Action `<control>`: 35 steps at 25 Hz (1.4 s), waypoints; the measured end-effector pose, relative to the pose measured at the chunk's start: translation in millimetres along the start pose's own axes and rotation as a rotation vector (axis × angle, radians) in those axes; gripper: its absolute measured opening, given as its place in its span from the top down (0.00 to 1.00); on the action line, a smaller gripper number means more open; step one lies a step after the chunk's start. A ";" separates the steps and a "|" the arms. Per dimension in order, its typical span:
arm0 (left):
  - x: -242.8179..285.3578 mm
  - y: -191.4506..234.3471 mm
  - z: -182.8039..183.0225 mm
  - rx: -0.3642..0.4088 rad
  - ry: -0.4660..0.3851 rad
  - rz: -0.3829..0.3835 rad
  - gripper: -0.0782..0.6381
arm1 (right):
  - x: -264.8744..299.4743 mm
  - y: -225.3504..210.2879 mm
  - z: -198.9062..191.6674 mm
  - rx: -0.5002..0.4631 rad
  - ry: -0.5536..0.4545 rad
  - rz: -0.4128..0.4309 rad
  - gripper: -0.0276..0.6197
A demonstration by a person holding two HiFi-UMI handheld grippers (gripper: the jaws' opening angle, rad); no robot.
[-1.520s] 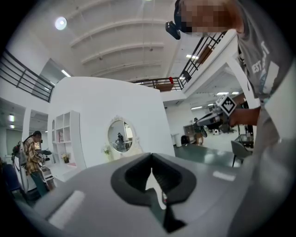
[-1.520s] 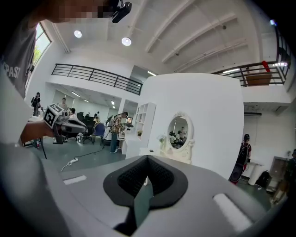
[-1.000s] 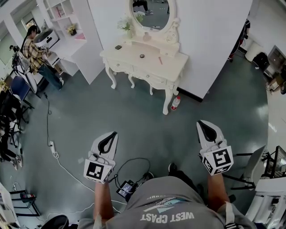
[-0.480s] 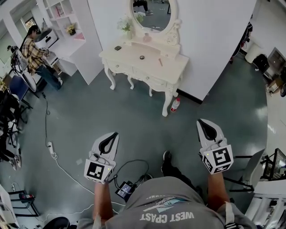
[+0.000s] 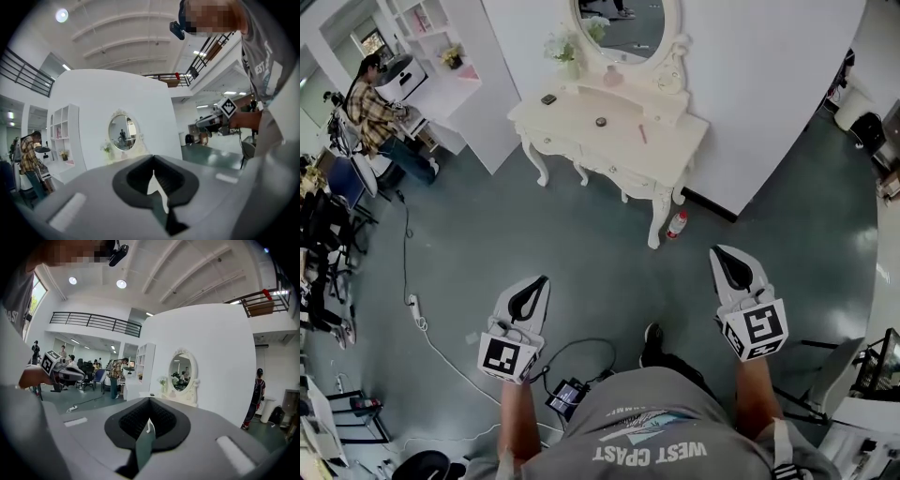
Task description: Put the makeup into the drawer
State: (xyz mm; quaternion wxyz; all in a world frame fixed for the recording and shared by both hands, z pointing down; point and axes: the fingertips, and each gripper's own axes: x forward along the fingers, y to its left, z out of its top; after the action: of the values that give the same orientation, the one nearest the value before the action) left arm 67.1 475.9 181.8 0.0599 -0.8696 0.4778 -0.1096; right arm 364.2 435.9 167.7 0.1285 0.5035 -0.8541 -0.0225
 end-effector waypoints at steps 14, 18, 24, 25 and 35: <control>136.2 -0.2 33.9 0.039 0.068 0.094 0.89 | 102.0 -120.3 -16.9 0.062 -0.055 0.134 0.96; 162.8 -2.1 47.9 0.079 0.071 0.070 0.89 | 109.7 -135.2 -28.5 0.102 -0.054 0.135 0.96; 207.0 11.6 43.7 0.077 0.074 0.021 0.89 | 122.6 -152.7 -48.8 0.132 -0.004 0.100 0.96; 214.9 14.5 42.1 0.072 0.071 0.006 0.89 | 124.9 -155.5 -50.7 0.132 0.007 0.088 0.96; 295.8 90.1 34.0 0.042 -0.018 -0.126 0.89 | 187.4 -167.8 -29.4 0.107 0.059 -0.046 0.96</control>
State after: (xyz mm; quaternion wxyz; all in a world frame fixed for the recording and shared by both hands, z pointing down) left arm 155.6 177.8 169.4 0.0755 -0.8974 0.4191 -0.1156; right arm 428.5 193.8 204.8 0.1261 0.5294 -0.8382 0.0351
